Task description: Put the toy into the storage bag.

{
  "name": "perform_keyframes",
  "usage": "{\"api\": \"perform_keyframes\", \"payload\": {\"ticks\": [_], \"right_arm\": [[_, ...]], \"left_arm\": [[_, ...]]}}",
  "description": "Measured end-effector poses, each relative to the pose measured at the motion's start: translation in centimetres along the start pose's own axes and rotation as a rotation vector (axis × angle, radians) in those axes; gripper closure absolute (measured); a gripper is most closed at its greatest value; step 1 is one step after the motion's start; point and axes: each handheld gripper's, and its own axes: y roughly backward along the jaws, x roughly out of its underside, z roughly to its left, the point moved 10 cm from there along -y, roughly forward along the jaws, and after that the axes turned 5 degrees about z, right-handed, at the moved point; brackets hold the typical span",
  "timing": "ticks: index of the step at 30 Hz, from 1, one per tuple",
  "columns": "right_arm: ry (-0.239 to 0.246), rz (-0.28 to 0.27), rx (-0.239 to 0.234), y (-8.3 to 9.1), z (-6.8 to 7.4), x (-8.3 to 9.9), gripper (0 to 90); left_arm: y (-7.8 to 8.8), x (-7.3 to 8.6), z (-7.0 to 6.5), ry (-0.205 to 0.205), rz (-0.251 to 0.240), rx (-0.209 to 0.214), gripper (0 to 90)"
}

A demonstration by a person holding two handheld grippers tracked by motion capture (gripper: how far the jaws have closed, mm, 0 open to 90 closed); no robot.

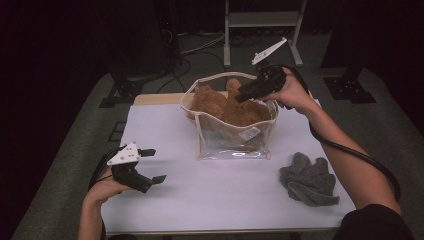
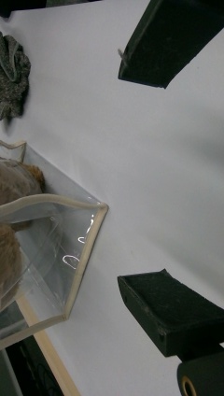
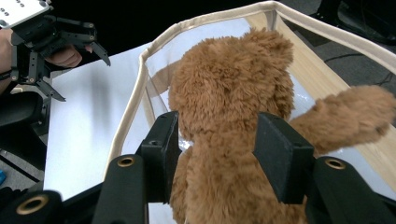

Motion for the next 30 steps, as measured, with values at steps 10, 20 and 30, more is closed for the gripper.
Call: {"api": "perform_keyframes", "payload": {"ticks": [10, 20, 30], "right_arm": [[-0.026, -0.03, 0.003, 1.6, 0.1, 1.5, 47.0], [-0.063, -0.064, 0.017, 3.7, -0.1, 3.7, 45.9], [-0.094, -0.086, 0.03, 5.3, -0.1, 5.5, 43.7]], "left_arm": [[0.2, 0.1, -0.2, 0.011, -0.006, -0.006, 2.9], [0.1, 0.3, -0.3, 0.017, -0.007, -0.004, 2.9], [0.2, 0.4, -0.3, 0.024, -0.011, -0.003, 2.9]]}}
